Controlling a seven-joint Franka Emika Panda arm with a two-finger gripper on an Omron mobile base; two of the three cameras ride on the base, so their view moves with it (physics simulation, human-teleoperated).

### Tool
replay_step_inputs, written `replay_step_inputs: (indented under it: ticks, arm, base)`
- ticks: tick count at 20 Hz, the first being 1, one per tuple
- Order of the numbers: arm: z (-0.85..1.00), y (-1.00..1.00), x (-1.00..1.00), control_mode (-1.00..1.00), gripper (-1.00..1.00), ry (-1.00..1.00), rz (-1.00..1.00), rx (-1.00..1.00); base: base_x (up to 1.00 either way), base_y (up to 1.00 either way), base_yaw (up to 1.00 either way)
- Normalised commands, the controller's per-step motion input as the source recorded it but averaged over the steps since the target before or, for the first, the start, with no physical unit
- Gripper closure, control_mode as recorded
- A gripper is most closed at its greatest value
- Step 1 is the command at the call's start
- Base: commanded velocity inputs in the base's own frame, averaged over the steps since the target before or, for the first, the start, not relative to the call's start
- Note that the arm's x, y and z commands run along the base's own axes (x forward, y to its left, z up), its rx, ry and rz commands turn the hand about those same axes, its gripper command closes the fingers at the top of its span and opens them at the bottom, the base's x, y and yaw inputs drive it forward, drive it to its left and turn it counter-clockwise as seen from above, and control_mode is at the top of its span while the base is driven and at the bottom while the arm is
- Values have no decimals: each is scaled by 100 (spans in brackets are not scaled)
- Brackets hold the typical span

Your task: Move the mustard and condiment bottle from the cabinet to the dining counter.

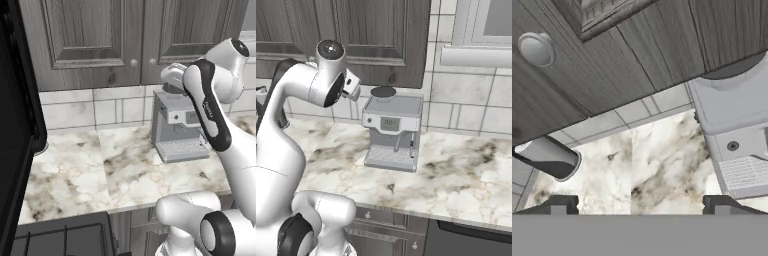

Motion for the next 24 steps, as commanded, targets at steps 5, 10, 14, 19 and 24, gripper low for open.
replay_step_inputs:
  ticks: [5,10,14,19,24]
  arm:
    - [59,10,4,-100,-100,-31,-13,16]
    - [26,32,20,-100,-100,-20,-17,10]
    - [18,22,34,-100,-100,-9,-15,5]
    - [9,8,54,-100,-100,0,-7,3]
    - [8,0,65,-100,-100,0,0,4]
  base:
    - [0,0,0]
    - [0,0,0]
    - [0,0,0]
    - [0,0,0]
    - [0,0,0]
